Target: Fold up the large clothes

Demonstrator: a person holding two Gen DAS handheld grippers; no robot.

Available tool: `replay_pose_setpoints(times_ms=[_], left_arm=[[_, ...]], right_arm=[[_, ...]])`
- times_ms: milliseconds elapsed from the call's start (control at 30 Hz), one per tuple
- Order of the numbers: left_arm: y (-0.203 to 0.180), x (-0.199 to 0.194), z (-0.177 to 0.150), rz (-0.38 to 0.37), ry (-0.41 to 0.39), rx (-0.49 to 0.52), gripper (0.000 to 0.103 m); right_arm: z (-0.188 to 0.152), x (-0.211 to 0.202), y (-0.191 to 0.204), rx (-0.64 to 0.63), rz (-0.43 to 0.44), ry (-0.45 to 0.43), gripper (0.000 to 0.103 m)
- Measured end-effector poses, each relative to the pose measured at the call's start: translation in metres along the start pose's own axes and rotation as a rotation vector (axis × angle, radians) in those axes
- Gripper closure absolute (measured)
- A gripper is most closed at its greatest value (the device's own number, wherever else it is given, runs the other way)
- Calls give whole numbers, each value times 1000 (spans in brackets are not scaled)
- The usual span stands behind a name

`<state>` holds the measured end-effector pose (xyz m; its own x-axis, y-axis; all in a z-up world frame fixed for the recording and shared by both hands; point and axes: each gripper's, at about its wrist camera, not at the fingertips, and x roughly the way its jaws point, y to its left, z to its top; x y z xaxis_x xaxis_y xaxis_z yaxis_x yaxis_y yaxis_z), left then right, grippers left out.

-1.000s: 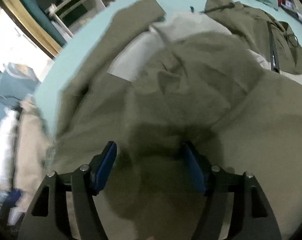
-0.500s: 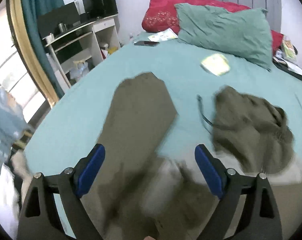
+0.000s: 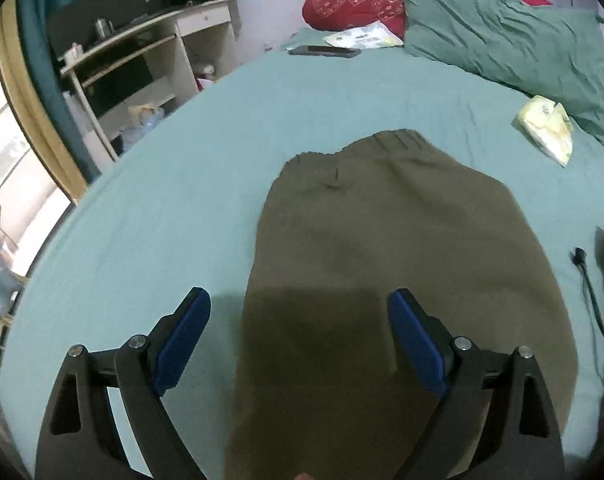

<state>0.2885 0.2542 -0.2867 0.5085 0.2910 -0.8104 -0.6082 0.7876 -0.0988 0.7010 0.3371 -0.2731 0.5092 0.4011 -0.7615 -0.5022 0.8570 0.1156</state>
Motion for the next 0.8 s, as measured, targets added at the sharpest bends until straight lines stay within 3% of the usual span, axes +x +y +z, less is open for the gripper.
replay_pose_setpoints(times_ms=[67,133,167,200,233,267,433,633,800], left_arm=[[-6,-1,1,-5,-25,16,32],[-12,3,-2,16,-32,56,32],[-11,3,-3,11,-32,53,32],[-11,1,-4,6,-34,43,32],[-11,0,-2,-3,-27,31,32],[-11,-1,-1,-10,-22,22,32],[-8,-5,2,-35,5,-23,32],[-20,-29,3,-97,-23,-26,32],[-19,-64,-2,-175,-68,-43,32]], right_arm=[[5,10,2,-8,-42,17,11],[10,15,2,-21,-54,31,16],[12,15,2,-55,-83,29,37],[10,11,1,-80,-76,16,73],[10,8,0,-90,-73,16,91],[8,4,-2,-105,-90,26,98],[8,-33,-26,-112,-118,-21,99],[19,-117,-64,-88,-137,-122,99],[6,-202,-101,-33,-141,-196,99]])
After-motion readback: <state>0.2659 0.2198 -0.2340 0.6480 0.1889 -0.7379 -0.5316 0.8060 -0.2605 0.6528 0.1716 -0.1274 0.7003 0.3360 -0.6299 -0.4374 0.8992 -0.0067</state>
